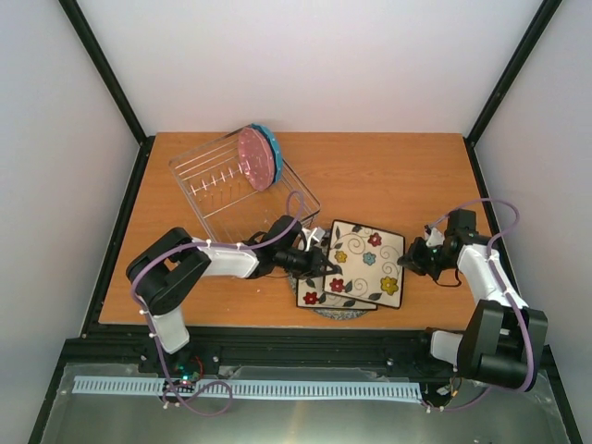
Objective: Load the plates into the dish rack
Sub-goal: Pick up the plate at the center of the board.
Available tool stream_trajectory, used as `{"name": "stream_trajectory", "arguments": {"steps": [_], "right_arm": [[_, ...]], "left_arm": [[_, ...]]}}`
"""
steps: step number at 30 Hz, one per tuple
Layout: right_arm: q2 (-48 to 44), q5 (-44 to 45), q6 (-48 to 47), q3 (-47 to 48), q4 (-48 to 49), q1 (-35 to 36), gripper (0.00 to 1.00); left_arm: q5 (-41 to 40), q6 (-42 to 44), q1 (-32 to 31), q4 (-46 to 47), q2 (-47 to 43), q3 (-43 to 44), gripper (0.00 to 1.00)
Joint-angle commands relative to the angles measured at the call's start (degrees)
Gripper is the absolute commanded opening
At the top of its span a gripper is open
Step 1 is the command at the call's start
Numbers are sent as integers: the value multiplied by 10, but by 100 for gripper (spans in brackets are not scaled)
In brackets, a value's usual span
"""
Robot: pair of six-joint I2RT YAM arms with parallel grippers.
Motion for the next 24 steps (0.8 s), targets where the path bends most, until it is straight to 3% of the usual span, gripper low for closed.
{"name": "stream_trajectory", "arguments": {"steps": [1, 6, 8, 11, 14, 24], "right_arm": [[-6, -3, 2, 5, -10, 0, 3], [-50, 6, 19, 27, -7, 0, 5], [-75, 5, 32, 44, -3, 0, 17], [-85, -8, 44, 59, -1, 0, 20], [-89, -13, 51, 69, 4, 0, 35], [-117, -46, 107, 76, 61, -2, 57]], "left_arm": [[1, 19, -2, -2, -11, 2, 1], [-1, 12, 0, -9, -22, 1, 1], [-1, 10, 4, -14, -34, 2, 1], [-1, 11, 14, -36, -60, 11, 1], [1, 11, 30, -60, -91, 20, 1], [51, -21, 62, -76, -151, 75, 1]]}}
